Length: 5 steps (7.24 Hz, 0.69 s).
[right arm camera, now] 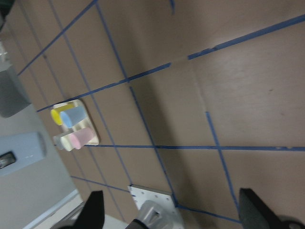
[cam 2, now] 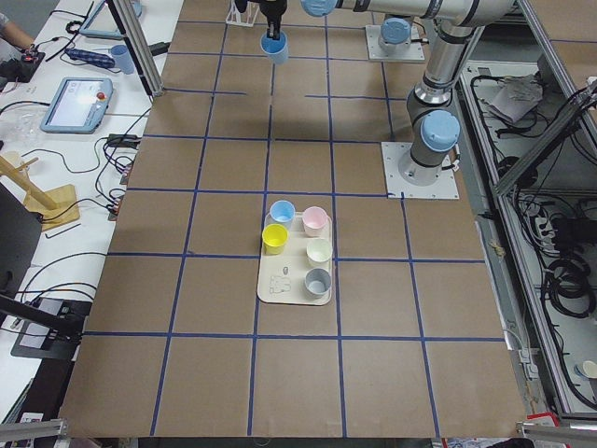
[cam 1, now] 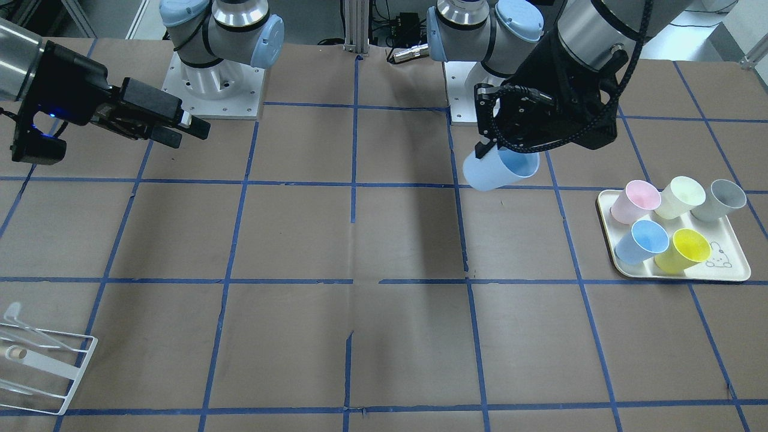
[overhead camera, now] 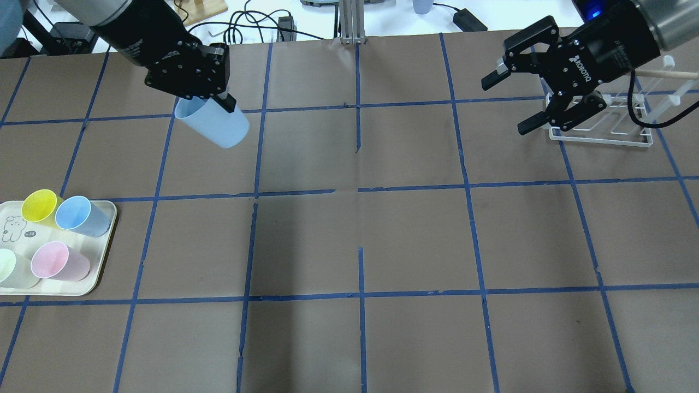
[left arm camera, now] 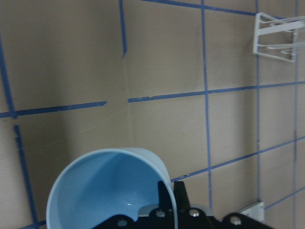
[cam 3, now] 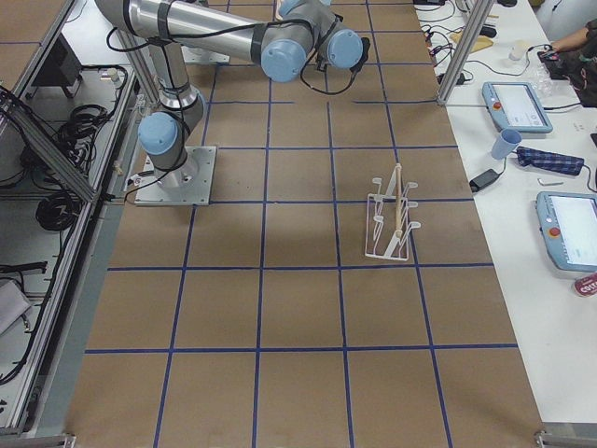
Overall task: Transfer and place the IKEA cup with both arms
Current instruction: 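Carry the cup with the left gripper toward the pastel cup tray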
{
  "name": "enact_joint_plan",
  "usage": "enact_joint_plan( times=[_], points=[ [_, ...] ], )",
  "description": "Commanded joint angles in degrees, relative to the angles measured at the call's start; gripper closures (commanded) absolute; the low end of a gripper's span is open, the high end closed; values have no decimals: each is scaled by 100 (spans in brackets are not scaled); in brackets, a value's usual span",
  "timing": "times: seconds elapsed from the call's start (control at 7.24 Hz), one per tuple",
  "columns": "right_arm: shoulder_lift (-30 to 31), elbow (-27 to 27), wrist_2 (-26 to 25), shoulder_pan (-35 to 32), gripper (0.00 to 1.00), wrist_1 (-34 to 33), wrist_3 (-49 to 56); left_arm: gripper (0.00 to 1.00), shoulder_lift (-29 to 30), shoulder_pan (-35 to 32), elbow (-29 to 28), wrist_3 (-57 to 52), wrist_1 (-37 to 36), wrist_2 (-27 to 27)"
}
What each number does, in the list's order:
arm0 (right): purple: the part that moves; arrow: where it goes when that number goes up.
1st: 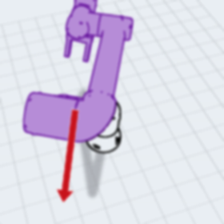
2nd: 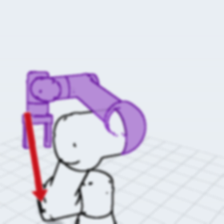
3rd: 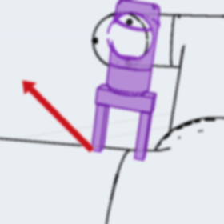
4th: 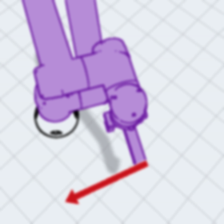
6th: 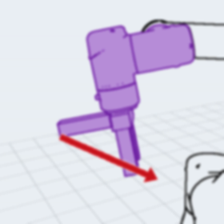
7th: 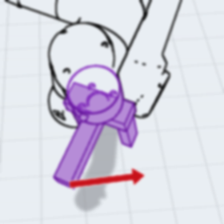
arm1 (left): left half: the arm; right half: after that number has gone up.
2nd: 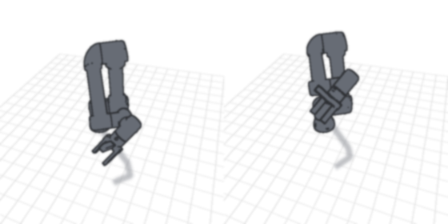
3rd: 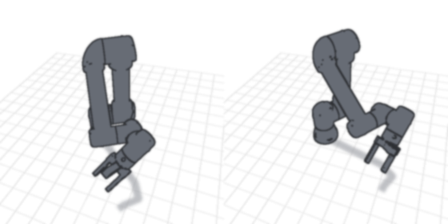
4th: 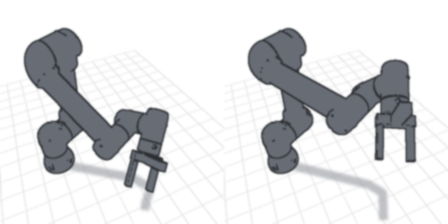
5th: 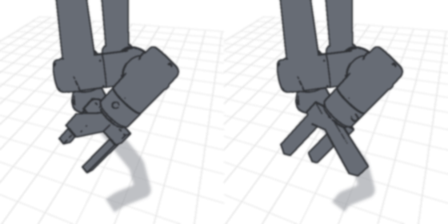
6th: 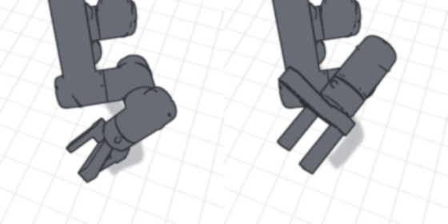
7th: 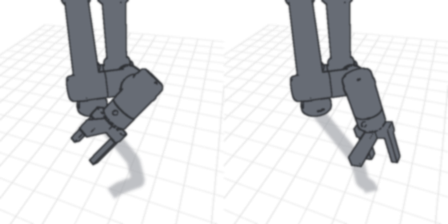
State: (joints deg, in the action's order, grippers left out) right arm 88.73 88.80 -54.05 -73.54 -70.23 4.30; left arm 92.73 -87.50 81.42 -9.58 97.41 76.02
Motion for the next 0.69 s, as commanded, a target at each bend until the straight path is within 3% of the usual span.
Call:
enact_joint_plan(
  times=[0.0,0.14,0.41,0.55],
  points=[
    [180,14,-1794,-509,0,-691,-632,100,-141,222,-12,-87,154,1785],
    [206,-12,-2629,-747,0,-833,-1007,100,-159,659,31,-262,269,2254],
    [346,110,-3250,-1248,0,-930,-1343,100,33,1695,76,-1819,192,2347],
    [364,241,-3426,-1494,0,-1418,-1440,100,191,2118,145,-2976,-201,2347]
  ],
)
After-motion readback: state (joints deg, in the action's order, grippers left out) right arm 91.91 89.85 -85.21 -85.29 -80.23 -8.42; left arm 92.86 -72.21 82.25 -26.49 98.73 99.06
